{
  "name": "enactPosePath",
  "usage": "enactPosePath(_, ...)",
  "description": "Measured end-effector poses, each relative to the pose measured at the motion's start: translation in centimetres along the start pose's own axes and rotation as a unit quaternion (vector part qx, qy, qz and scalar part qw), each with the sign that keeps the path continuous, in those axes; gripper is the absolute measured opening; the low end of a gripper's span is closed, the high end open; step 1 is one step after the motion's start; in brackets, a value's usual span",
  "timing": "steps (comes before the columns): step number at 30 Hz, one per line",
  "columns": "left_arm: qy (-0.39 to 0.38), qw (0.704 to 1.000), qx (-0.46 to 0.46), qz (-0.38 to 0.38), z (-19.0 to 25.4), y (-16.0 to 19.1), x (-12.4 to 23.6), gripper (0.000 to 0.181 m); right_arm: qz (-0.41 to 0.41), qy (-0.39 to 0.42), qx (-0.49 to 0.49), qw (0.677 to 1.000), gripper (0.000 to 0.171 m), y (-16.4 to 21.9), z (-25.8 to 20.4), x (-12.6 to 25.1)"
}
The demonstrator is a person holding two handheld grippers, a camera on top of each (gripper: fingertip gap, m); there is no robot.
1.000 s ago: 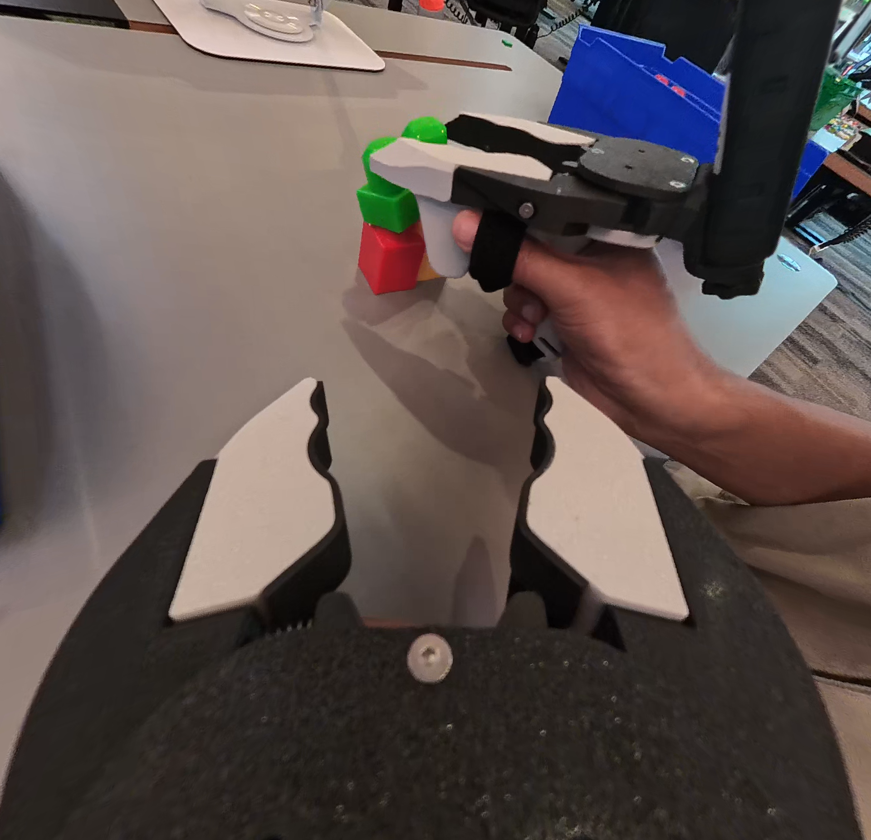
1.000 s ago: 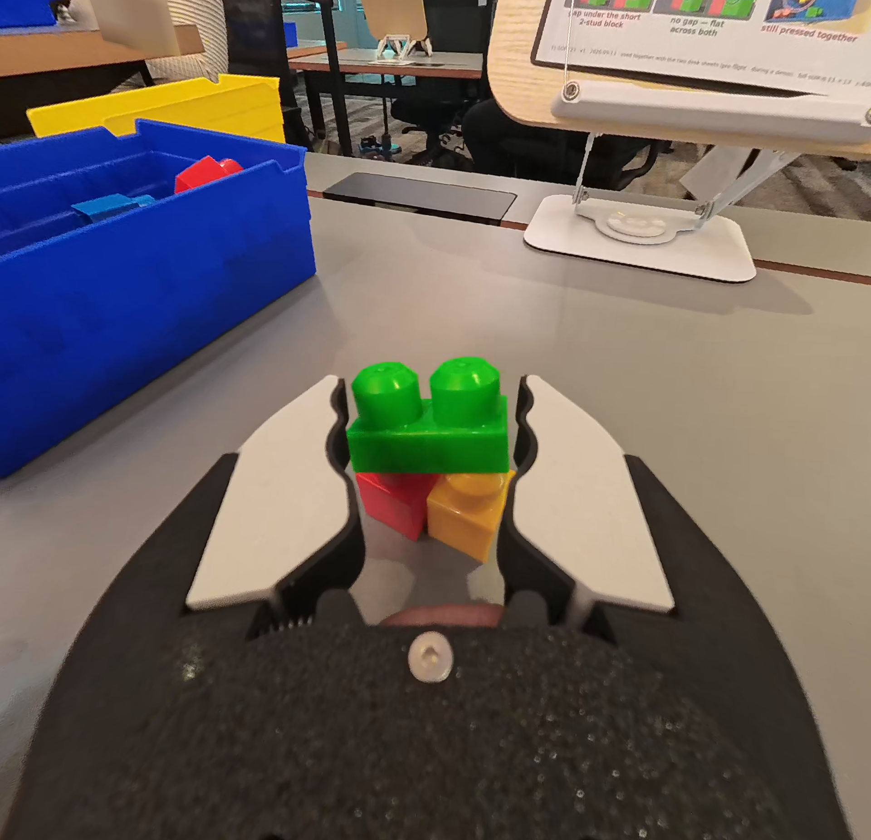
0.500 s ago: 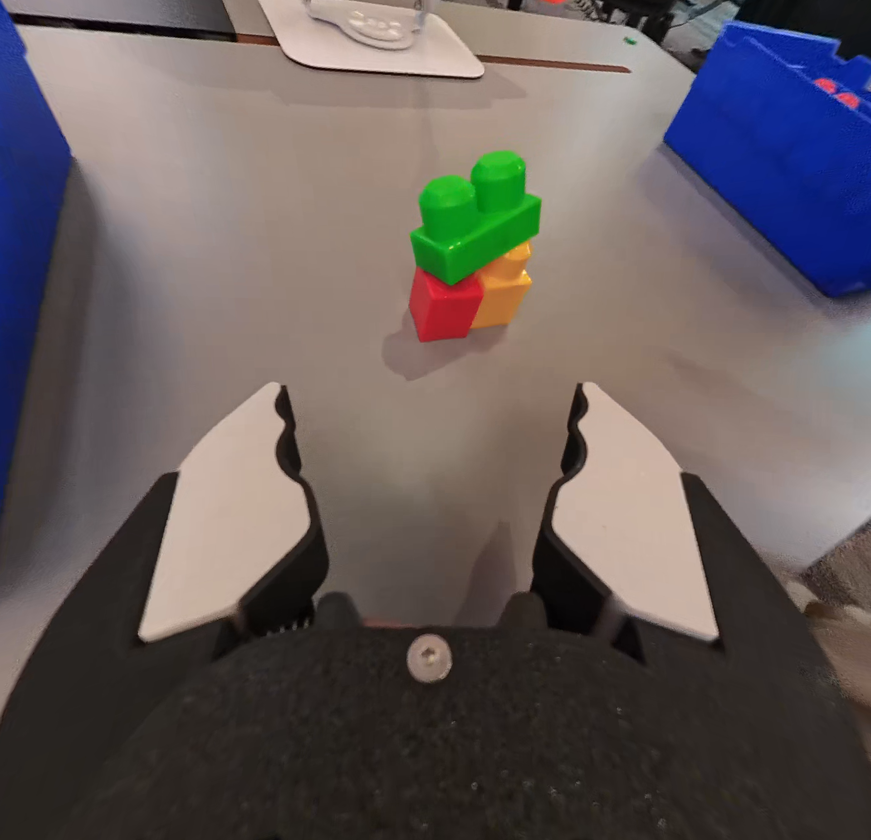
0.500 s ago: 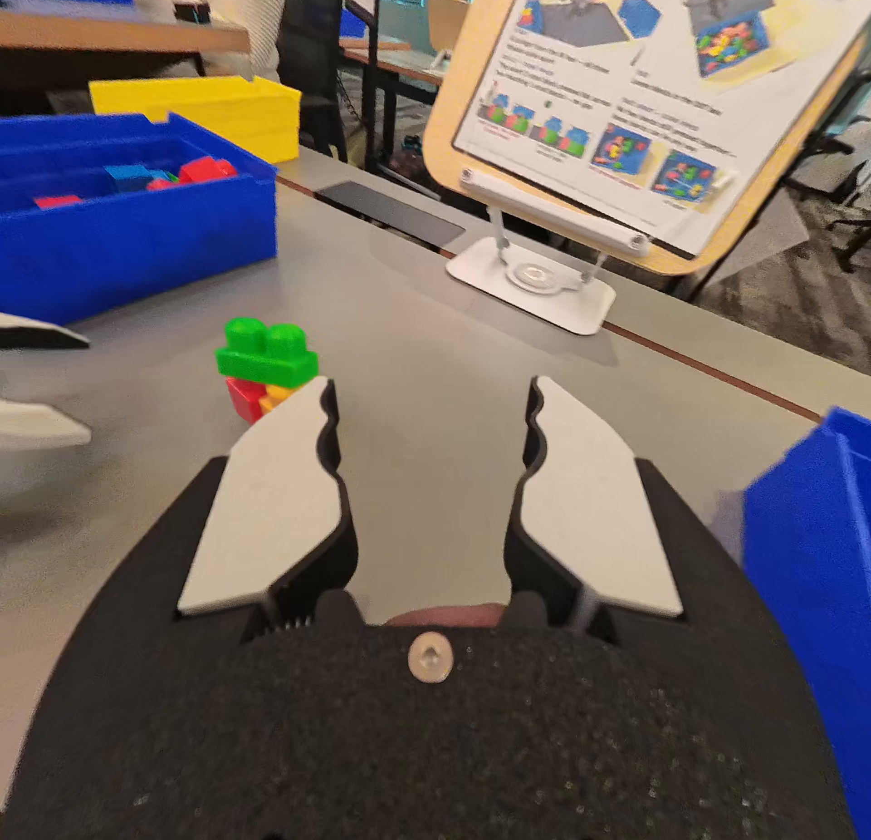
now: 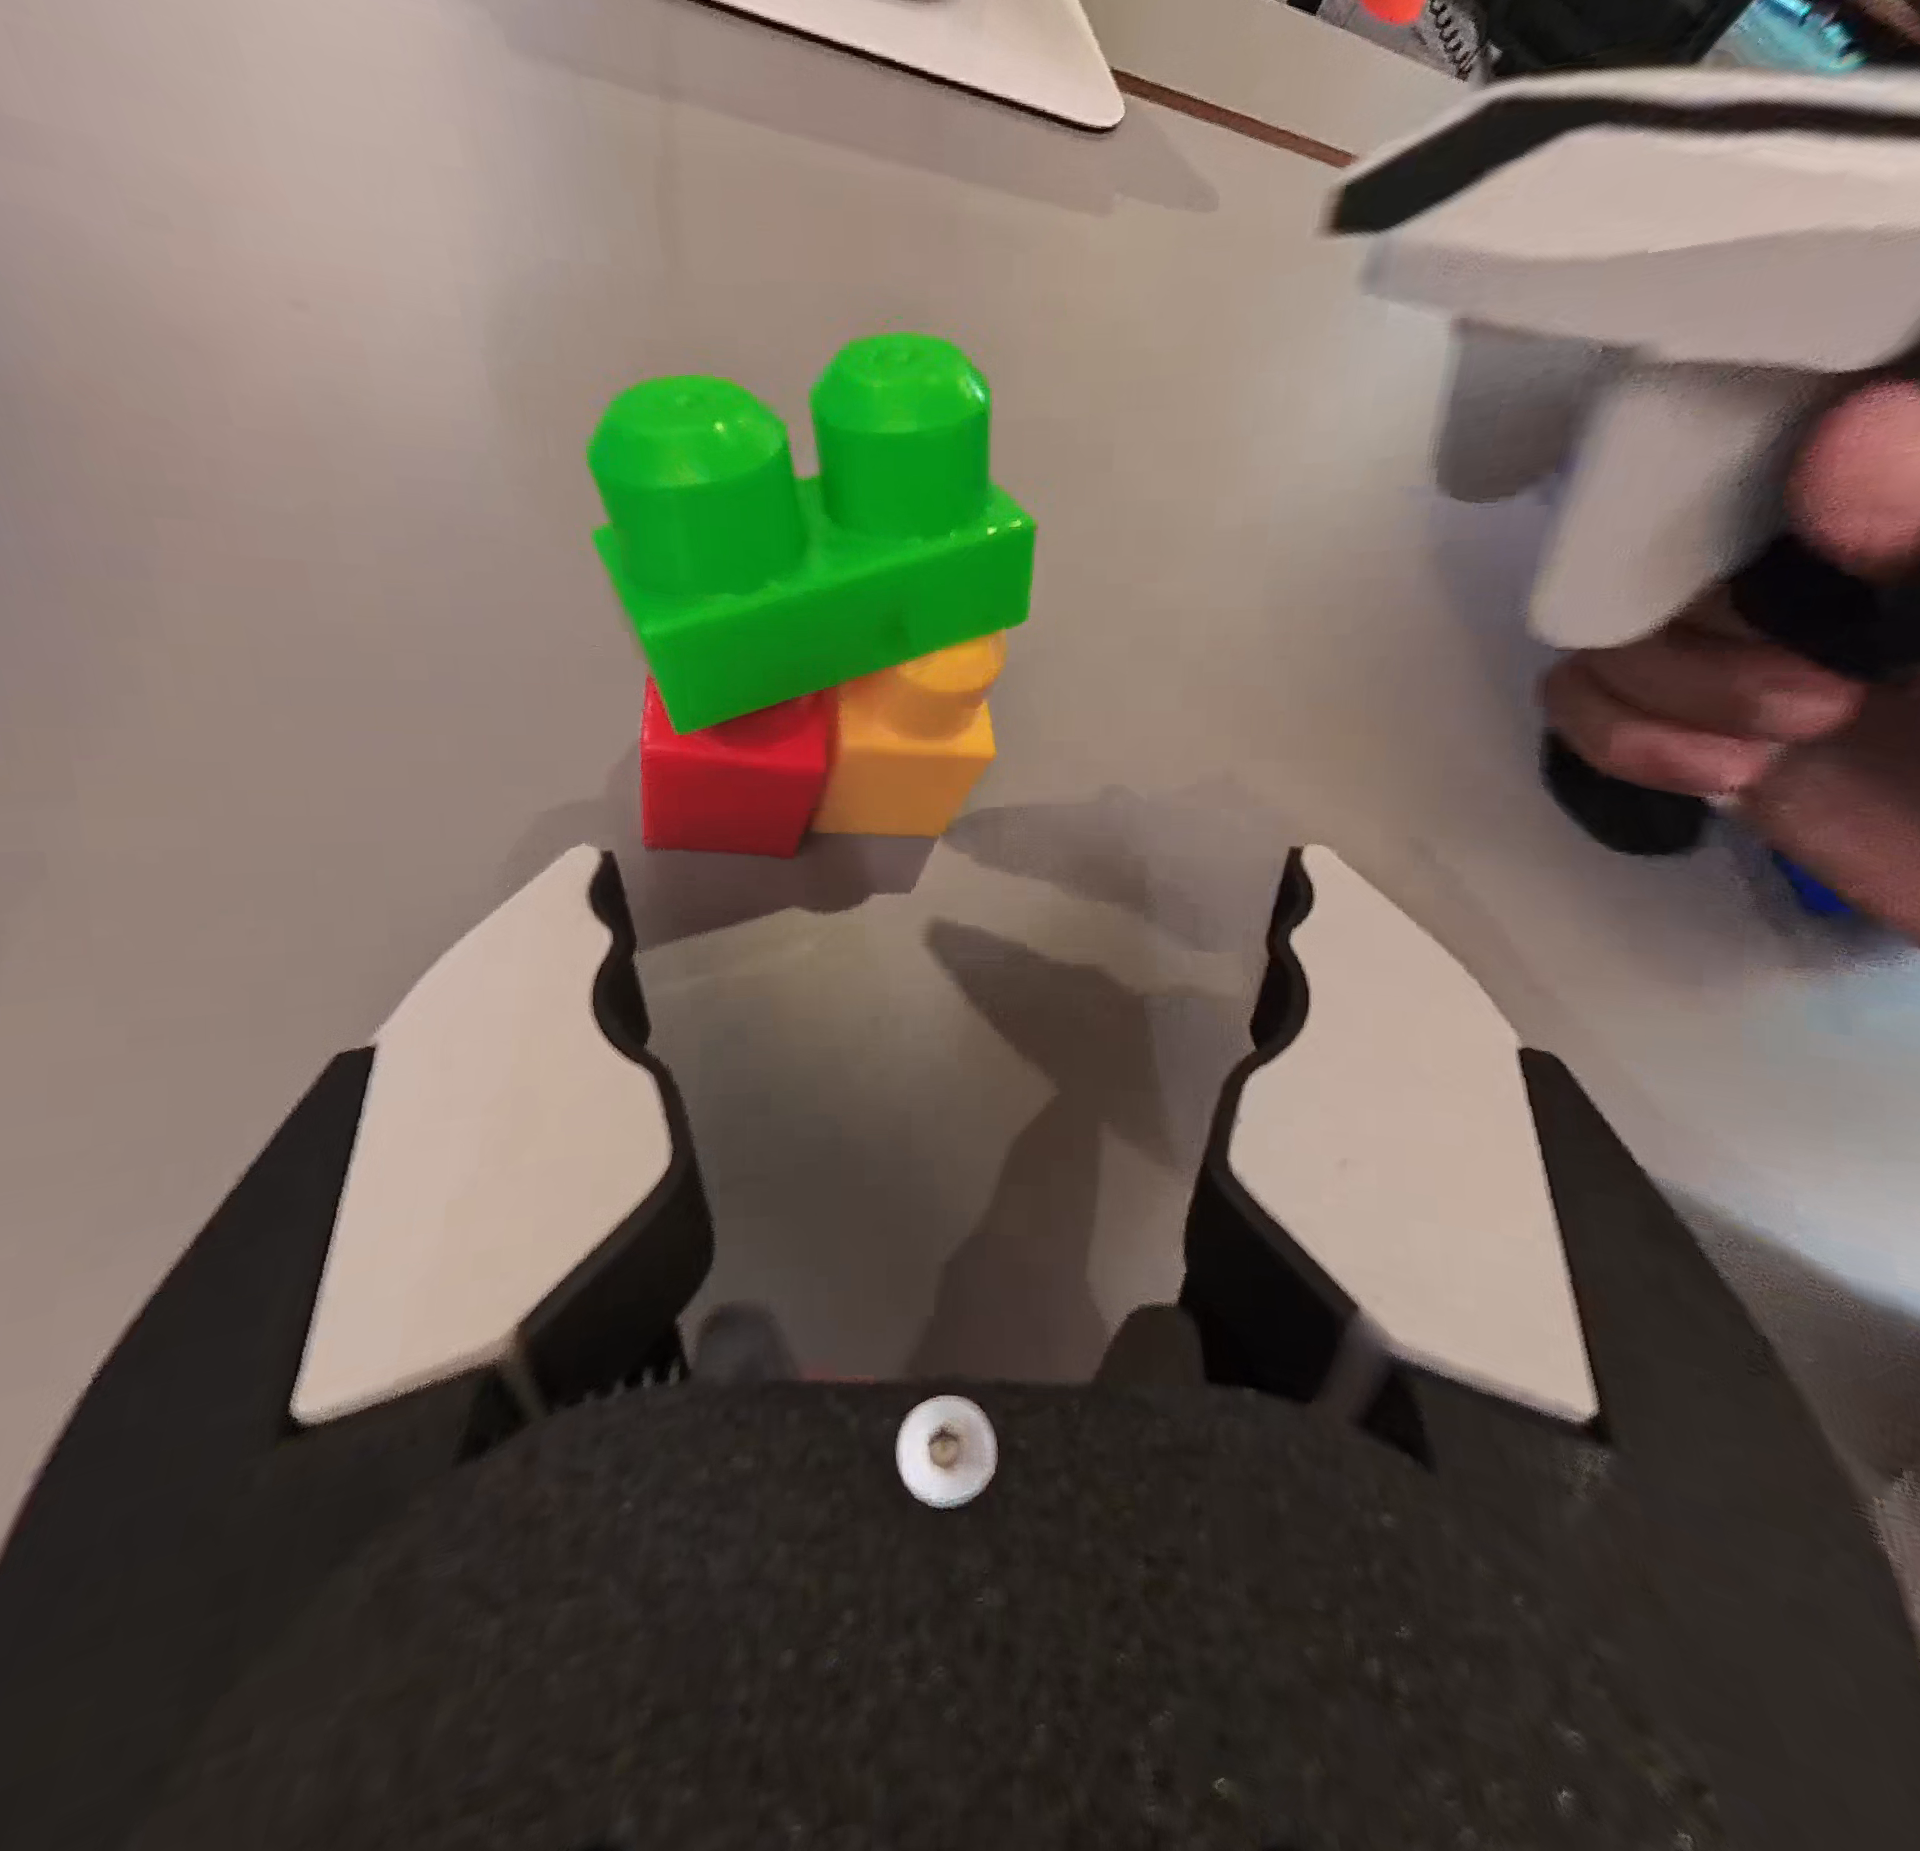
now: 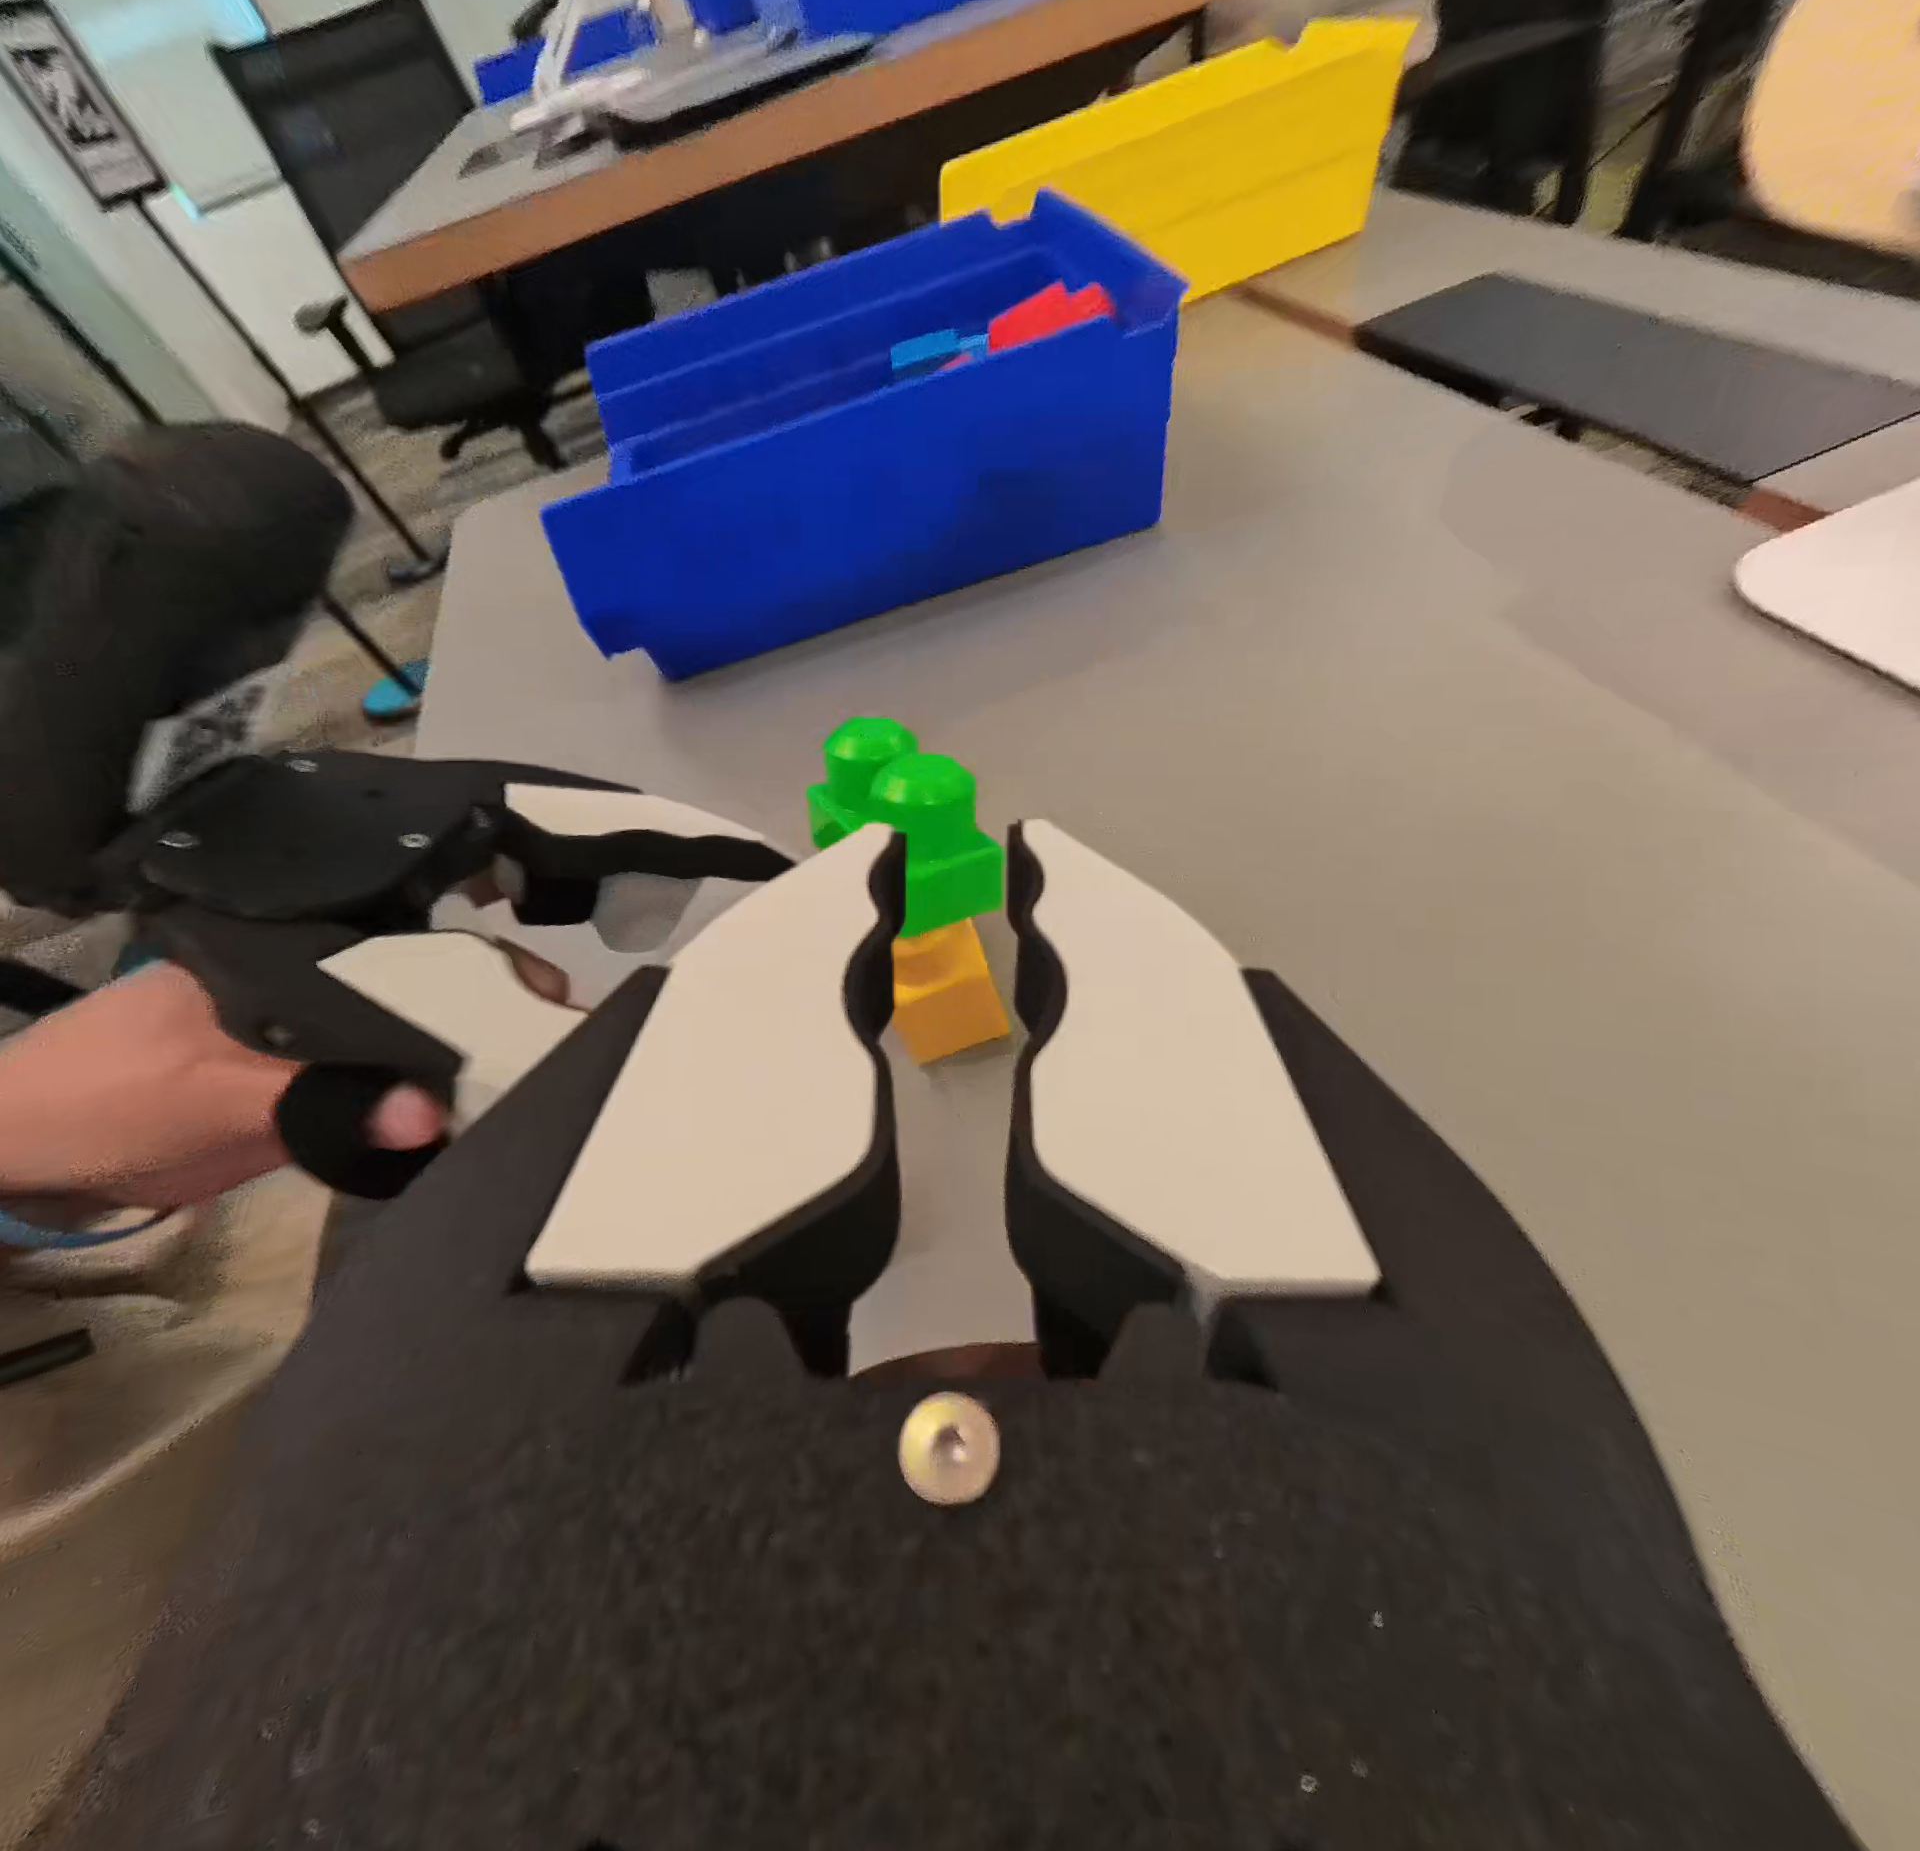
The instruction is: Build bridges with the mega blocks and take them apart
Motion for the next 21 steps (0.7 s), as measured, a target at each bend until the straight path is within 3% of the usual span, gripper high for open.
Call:
enactPosePath(13,0.030,0.999,-0.014,-0.020,-0.1,0.3,0.8,0.111,-0.057,-0.089,0.038,0.994,0.009,0.6,1.4,-5.5)
enactPosePath(21,0.057,0.997,-0.010,-0.042,0.5,1.3,0.7,0.109,-0.070,-0.109,0.021,0.991,0.006,1.4,-0.3,-4.7)
Point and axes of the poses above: each gripper's, where its closed fingertips meet, x back along the fingers, y out of its underside, z = x × y across the jaws, the point moved 3 cm from there along x, back along the fingers, and after that the axes turned 8 degrees about x, right-handed, at the moved point
